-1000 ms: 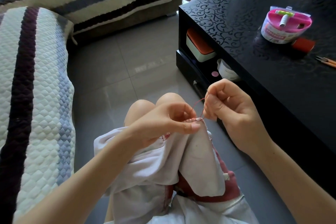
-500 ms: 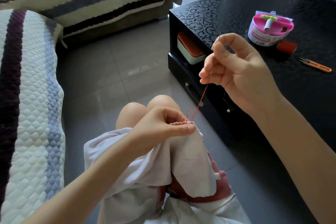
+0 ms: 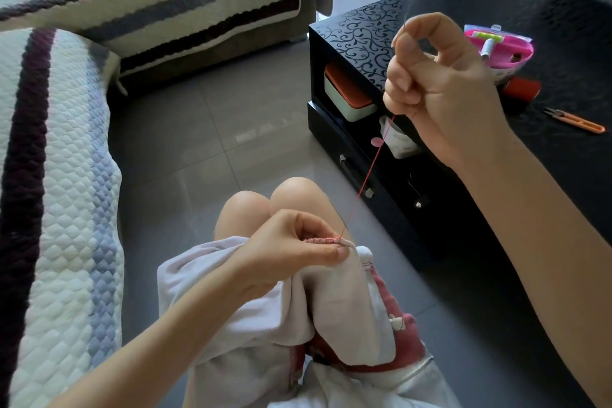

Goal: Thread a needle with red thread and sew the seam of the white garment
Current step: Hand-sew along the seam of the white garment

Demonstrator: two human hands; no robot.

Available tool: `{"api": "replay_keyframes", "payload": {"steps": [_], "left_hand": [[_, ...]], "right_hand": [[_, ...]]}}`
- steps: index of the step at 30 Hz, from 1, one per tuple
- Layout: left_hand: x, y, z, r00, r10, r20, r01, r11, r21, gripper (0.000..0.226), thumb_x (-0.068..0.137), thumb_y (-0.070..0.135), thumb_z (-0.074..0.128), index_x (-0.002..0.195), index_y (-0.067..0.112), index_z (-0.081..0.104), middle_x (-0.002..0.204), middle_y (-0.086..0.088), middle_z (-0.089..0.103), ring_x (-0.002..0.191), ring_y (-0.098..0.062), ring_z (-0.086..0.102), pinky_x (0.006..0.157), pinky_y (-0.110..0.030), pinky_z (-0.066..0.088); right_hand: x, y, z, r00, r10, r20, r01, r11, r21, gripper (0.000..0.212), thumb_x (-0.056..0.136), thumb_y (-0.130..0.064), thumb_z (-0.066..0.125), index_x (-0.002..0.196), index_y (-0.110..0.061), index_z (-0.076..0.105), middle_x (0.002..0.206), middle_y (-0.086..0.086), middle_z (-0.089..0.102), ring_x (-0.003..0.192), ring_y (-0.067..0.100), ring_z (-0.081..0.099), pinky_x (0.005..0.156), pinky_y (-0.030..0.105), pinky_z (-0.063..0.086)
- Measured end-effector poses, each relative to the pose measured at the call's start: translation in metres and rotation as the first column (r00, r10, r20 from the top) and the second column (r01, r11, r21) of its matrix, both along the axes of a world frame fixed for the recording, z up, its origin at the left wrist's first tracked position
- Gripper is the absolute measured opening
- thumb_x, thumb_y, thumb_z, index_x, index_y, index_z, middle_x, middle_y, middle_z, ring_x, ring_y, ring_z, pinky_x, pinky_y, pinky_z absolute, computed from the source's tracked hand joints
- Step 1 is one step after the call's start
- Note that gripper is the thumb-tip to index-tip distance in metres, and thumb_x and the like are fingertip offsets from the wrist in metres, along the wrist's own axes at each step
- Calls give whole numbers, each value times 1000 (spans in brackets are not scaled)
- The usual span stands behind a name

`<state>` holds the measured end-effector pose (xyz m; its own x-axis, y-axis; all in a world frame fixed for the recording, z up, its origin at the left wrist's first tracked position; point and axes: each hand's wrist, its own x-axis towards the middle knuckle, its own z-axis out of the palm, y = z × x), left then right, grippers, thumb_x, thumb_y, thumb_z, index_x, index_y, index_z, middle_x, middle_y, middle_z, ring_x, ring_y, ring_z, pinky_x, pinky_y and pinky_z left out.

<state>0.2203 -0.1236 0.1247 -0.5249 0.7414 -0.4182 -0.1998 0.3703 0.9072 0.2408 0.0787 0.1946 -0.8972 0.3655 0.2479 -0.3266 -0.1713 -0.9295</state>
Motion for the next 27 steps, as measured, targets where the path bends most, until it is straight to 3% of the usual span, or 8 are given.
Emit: {"api": "replay_keyframes", "payload": {"steps": [3, 6, 9, 12, 16, 23, 27], "left_hand": [[3, -3, -4, 998, -18, 53, 17, 1000, 8, 16, 78, 1, 76, 67, 10, 69, 61, 7, 63, 61, 1, 56, 63, -11, 45], [0, -9, -8, 997, -12, 75, 11, 1000, 20, 8, 69, 15, 79, 65, 16, 71, 64, 4, 61, 64, -3, 55, 64, -13, 44], [-4, -14, -9, 994, -21, 111, 16, 999, 46, 5, 66, 19, 78, 67, 17, 74, 69, -1, 62, 69, -7, 57, 67, -16, 46], [-6, -15, -10, 986, -39, 160, 29, 997, 70, 3, 69, 13, 73, 67, 15, 74, 67, 1, 64, 66, -5, 59, 64, -15, 47], [-8, -15, -12, 986, -50, 161, 38, 996, 76, 3, 70, 14, 72, 68, 15, 73, 70, -3, 61, 68, -8, 55, 65, -14, 45], [-10, -14, -15, 986, -59, 156, 48, 996, 76, 20, 62, 31, 78, 70, 13, 71, 81, -13, 52, 79, -21, 44, 69, -25, 36], [-11, -13, -15, 985, -62, 163, 52, 997, 65, 16, 63, 30, 77, 67, 15, 71, 81, -12, 54, 76, -16, 48, 67, -22, 39]], "right_hand": [[9, -5, -22, 999, -27, 47, 19, 987, 157, 13, 95, -5, 50, 84, -12, 49, 56, 1, 41, 50, 12, 30, 49, 30, 19], [32, -18, -59, 985, 51, 163, -115, 904, 411, 12, 94, -1, 51, 88, -9, 57, 61, 6, 47, 55, 11, 45, 54, 30, 36], [58, -33, -91, 958, 85, 272, -224, 815, 535, 9, 90, -11, 54, 91, -11, 63, 69, 5, 59, 62, 17, 56, 61, 32, 47], [72, -39, -111, 960, 54, 273, -211, 782, 586, 9, 90, -16, 57, 92, -15, 66, 74, -7, 63, 64, 11, 60, 60, 23, 49], [78, -40, -121, 962, 21, 272, -183, 787, 589, 22, 89, -28, 53, 92, -12, 67, 82, -8, 67, 71, 17, 64, 64, 37, 51], [78, -39, -125, 957, 49, 287, -211, 798, 565, 22, 90, -28, 53, 94, -12, 68, 84, -9, 68, 79, 16, 67, 69, 40, 54], [78, -40, -126, 957, 59, 284, -210, 814, 541, 21, 90, -27, 54, 94, -13, 68, 84, -8, 68, 78, 18, 66, 68, 42, 53]]}}
